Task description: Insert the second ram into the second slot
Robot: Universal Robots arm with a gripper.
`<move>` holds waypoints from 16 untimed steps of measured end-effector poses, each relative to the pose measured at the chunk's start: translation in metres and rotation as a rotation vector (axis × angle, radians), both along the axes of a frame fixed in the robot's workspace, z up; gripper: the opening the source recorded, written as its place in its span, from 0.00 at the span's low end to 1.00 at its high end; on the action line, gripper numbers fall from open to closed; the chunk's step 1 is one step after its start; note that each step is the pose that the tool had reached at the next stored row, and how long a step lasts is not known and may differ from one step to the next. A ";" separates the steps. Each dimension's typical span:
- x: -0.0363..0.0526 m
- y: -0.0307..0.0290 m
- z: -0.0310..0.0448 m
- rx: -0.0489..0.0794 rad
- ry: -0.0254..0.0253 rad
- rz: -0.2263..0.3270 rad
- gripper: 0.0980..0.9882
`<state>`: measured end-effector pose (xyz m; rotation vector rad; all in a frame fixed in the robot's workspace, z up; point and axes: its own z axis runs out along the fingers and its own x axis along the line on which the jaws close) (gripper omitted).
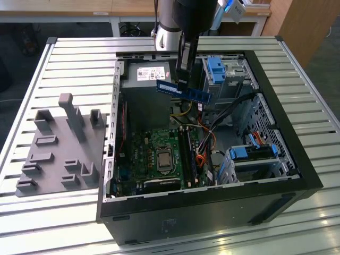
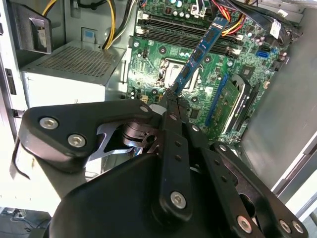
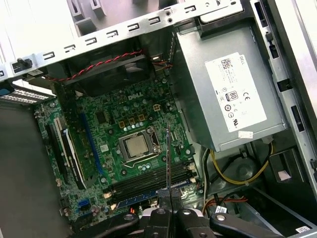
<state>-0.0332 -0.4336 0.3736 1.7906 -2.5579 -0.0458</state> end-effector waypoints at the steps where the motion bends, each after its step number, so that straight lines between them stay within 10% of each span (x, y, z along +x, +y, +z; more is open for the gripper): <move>1: 0.0000 0.0000 0.0000 0.000 0.0000 -0.004 0.02; 16: 0.0000 0.0000 -0.0005 0.000 0.0000 -0.143 0.02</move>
